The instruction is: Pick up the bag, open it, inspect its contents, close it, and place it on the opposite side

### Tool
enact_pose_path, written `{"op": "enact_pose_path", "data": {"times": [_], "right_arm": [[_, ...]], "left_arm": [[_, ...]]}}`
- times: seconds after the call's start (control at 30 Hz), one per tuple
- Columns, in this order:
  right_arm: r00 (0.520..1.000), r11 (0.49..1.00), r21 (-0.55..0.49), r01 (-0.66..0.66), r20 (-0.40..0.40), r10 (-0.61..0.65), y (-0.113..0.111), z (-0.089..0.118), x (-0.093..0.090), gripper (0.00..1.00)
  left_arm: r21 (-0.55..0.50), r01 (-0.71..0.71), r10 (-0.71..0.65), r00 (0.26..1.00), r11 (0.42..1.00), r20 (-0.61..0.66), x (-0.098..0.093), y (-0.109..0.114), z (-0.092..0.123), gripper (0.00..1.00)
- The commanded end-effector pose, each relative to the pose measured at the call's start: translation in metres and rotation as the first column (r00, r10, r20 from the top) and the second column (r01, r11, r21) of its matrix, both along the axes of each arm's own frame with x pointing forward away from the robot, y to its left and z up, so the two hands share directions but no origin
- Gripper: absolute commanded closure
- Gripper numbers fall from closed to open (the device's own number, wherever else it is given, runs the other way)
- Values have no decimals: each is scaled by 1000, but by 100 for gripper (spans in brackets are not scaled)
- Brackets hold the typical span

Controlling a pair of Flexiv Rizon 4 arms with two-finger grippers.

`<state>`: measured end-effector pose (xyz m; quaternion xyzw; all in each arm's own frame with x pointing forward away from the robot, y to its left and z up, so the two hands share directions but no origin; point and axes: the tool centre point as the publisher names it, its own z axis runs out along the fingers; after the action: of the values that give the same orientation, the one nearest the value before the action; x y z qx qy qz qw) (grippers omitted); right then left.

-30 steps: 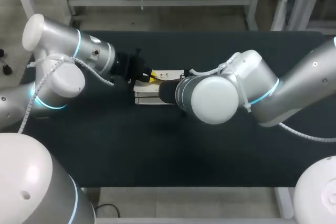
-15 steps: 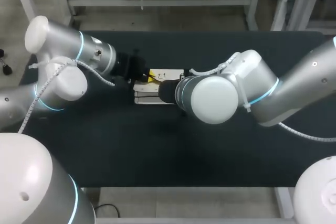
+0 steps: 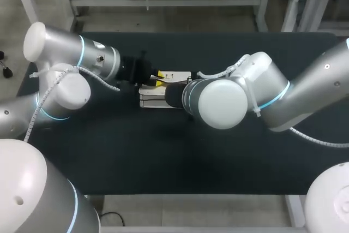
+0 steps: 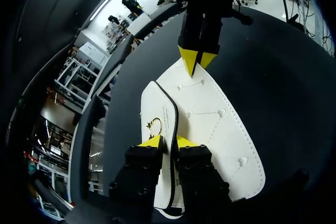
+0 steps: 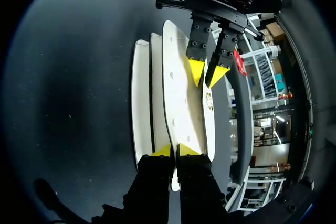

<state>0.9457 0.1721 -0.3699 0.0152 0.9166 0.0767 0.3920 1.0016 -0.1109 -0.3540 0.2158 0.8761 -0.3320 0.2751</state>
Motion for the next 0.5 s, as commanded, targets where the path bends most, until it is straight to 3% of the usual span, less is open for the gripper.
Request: {"op": "enact_pose_path", "data": {"times": [0.03, 0.2, 0.5], "right_arm": [[985, 1000, 20, 10, 169, -14, -3, -4, -2, 100], [985, 1000, 20, 10, 169, -14, -3, -4, -2, 100], [985, 1000, 20, 10, 169, -14, -3, -4, -2, 100]], "left_arm": [[6, 8, -8, 1000, 1000, -2, -1, -3, -2, 100], [-7, 35, -35, 999, 999, -8, -1, -6, -5, 100], [9, 16, -16, 1000, 1000, -4, 5, 11, -12, 100]]}}
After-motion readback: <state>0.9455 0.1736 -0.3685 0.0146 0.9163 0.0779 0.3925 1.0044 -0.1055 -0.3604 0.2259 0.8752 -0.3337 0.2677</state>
